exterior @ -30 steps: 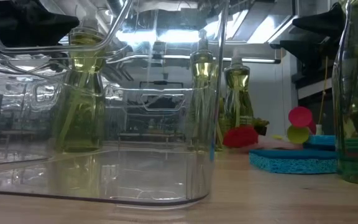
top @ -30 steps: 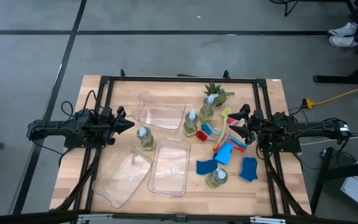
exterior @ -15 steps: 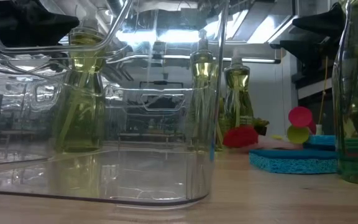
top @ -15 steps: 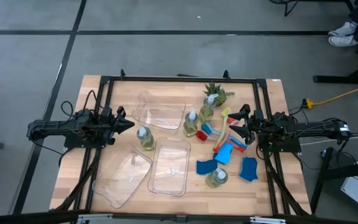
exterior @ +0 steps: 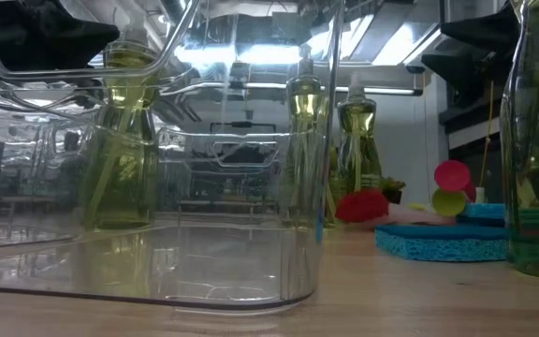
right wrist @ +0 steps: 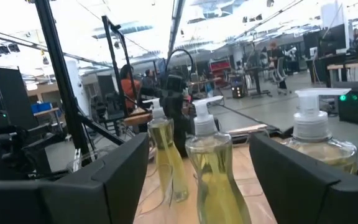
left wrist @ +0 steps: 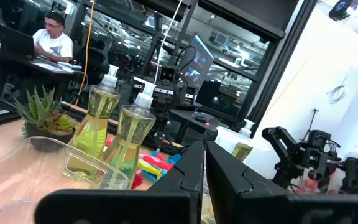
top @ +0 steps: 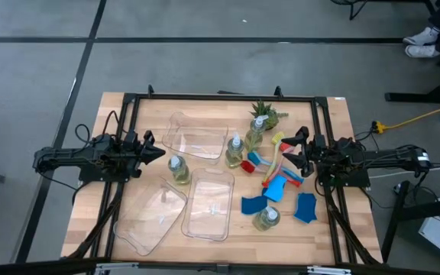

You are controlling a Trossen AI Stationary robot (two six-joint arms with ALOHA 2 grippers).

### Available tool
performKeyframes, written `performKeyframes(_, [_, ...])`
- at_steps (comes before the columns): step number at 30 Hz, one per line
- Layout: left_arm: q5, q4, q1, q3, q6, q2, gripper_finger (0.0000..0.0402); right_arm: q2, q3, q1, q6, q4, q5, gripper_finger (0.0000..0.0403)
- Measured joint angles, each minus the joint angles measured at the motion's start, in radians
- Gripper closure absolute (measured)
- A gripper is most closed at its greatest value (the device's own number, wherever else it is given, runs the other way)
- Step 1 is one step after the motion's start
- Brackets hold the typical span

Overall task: Pick & Place Kitchen Sink Supplies
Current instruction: Put the green soap dispenser into the top transparent bin

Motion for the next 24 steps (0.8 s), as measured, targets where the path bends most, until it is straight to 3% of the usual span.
performKeyframes(9, [0.0,0.0,0.0,0.0,0.0,0.0,0.0391,0.0,0.0,0.0,-0.007,0.015,0.003,0.0126])
performKeyframes(14, [0.0,0.0,0.0,0.0,0.0,0.0,0.0391,0.0,0.007,0.0,-0.051,0.046,0.115,0.0126])
performKeyframes(18, [0.0,0.0,0.0,0.0,0.0,0.0,0.0391,0.009,0.091,0.0,-0.143,-0.072,0.194,0.0126])
performKeyframes(24, [0.0,0.0,0.0,0.0,0.0,0.0,0.0391,0.09,0.298,0.0,-0.186,-0.362,0.209,0.0126])
